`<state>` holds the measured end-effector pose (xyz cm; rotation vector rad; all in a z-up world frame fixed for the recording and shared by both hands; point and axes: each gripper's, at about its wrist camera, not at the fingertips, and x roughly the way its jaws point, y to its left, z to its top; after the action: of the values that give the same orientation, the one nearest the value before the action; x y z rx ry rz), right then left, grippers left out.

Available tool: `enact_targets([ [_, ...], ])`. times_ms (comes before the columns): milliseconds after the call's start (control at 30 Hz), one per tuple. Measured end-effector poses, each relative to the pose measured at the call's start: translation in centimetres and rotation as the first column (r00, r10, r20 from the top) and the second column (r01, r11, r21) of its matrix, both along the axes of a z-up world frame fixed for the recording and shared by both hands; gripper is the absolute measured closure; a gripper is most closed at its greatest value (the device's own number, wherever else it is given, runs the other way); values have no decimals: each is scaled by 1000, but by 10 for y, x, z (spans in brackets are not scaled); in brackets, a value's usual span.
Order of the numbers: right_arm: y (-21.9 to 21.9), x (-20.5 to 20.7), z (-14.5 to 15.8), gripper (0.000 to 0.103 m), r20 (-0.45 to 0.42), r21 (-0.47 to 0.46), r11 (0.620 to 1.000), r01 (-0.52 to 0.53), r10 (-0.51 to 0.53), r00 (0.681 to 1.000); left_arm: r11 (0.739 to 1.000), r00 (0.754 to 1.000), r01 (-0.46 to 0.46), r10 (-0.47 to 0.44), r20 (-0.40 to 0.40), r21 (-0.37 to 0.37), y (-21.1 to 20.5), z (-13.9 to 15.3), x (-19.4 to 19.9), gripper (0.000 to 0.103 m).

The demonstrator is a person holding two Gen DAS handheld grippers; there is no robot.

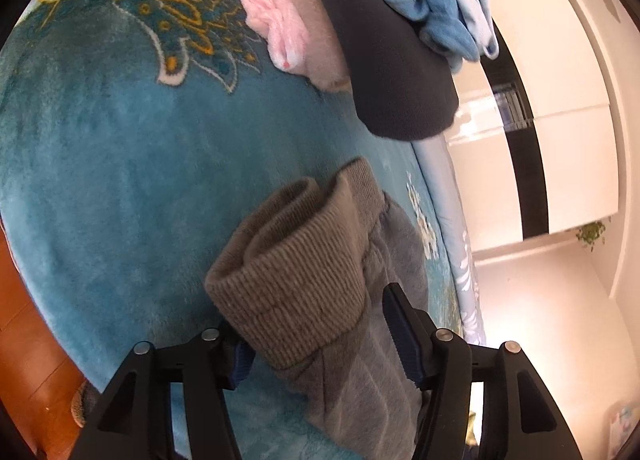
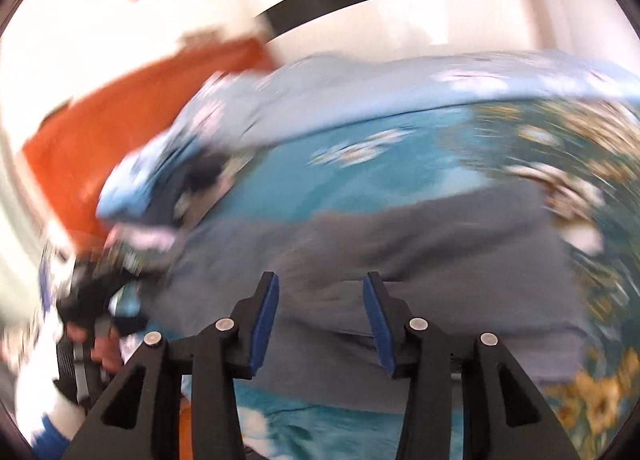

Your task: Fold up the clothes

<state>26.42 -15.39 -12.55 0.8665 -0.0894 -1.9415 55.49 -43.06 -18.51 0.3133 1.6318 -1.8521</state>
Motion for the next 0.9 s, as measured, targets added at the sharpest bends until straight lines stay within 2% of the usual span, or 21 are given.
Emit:
enact_targets([
  [33,13,-6,-2,58,25,-18,999,36,-35,999,1000,999,-14,15,42,-8,1,1,-2,59],
  [67,26,-9,-4,58,40,-32,997,74,-72,997,999,997,-22,24,77,-23,2,3,-4,67],
  [133,51,-14,-5,58,47,-59,987,147,-144,988,997,991,-17,27,128,-77,6,16,-11,72],
  [233,82,-24,-3,58,26,-95,966,242,-241,970,980,982,14,24,190,-197,17,52,-26,75],
  [333,100,-39,-2,57,20,-116,945,307,-307,952,933,972,89,-4,235,-350,36,105,-60,75],
  [467,124,-55,-8,57,55,-153,921,358,-354,934,801,948,262,-112,296,-537,75,179,-134,76],
  [533,135,-62,-13,57,77,-164,911,380,-372,925,735,934,337,-180,309,-588,100,205,-176,76],
  [600,143,-66,-19,57,93,-161,903,399,-389,917,662,908,414,-256,331,-625,129,221,-218,76],
  [700,155,-70,-29,57,102,-142,894,425,-414,905,559,859,512,-355,369,-653,171,225,-273,76],
  [767,163,-75,-36,58,118,-135,887,441,-428,896,516,817,573,-426,390,-637,199,216,-303,76],
  [833,171,-79,-41,57,134,-134,881,454,-438,889,468,749,654,-510,423,-594,224,192,-333,76],
  [900,177,-82,-46,57,148,-130,875,466,-447,882,436,682,727,-550,483,-530,240,160,-354,76],
])
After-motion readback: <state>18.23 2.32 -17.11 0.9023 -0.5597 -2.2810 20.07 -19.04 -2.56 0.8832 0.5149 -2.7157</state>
